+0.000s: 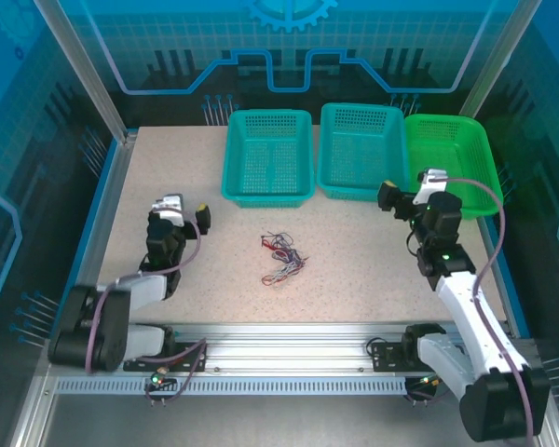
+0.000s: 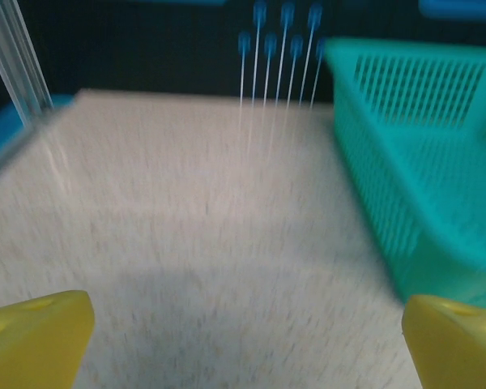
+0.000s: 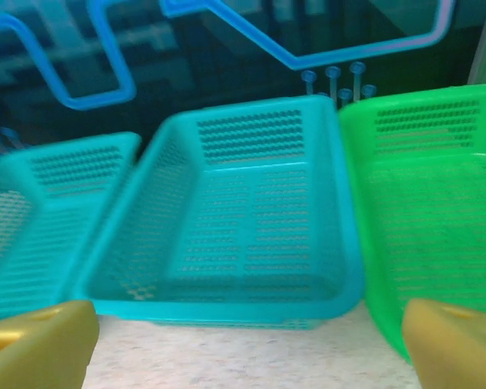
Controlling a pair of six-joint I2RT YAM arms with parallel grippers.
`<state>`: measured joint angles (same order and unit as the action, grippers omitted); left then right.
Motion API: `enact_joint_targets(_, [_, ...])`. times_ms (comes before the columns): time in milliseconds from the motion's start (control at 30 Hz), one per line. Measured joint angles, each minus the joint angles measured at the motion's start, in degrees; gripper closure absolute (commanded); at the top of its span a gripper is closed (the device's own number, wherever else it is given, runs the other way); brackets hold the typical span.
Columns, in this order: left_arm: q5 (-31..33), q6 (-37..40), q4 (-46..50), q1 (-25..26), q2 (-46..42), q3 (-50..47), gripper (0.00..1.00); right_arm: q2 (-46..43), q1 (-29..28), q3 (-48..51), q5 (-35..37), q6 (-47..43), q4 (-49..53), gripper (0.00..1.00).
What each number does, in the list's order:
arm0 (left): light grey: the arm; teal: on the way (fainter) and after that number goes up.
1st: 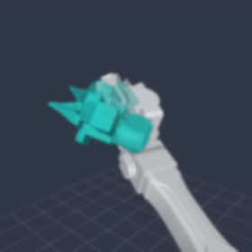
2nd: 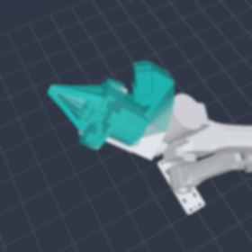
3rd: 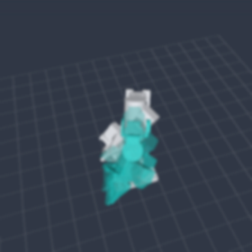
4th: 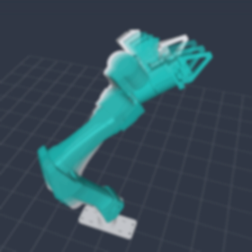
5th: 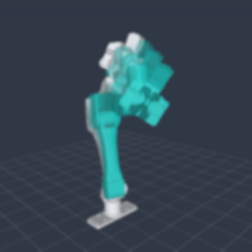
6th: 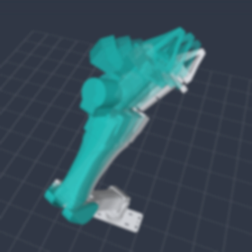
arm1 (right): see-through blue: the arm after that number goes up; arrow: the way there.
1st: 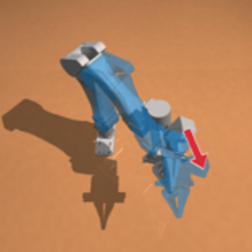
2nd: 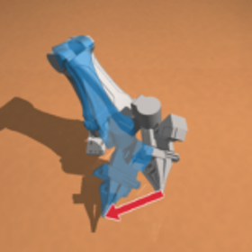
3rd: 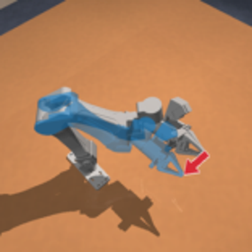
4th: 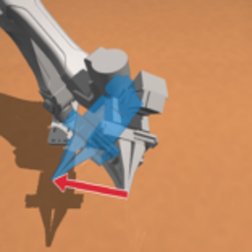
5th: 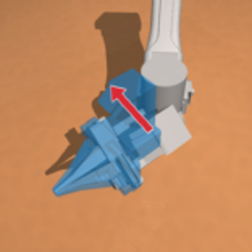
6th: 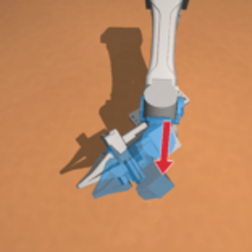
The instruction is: Untangle the cables
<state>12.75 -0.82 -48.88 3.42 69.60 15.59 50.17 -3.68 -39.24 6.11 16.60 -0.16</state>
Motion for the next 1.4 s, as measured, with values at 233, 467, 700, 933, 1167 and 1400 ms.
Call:
enact_joint_targets(233, [-1.73,-14.4,27.93,3.3,-22.73,13.05,0.04,6.05,-17.07,-13.81,-8.35,3.61,21.57,0.05])
enact_joint_targets(467, [-10.12,-29.38,53.31,21.7,-20.46,22.51,0.24,23.93,-35.8,-17.73,-9.75,7.21,27.3,0.06])
enact_joint_targets(700, [-11.1,-34.14,65.51,30.51,-19.56,18.99,0.36,44.57,-38.53,-22.05,-8.28,8.44,25.55,0.19])
enact_joint_targets(933, [-10.4,-37.57,68.57,30.49,-18.4,17.57,0.32,57.46,-39.85,-26.84,-6.08,6.73,22.25,0.63])
enact_joint_targets(1167, [-10.47,-41.27,68.7,27.65,-16.02,17.57,0.3,53.11,-40.13,-22.6,-5.73,0.31,18.18,1.0])
enact_joint_targets(1400, [-18.43,-40.61,62.75,24.41,-16.09,16.85,0.36,39.34,-37.35,-14.36,-13.99,-5.57,13.64,0.98])
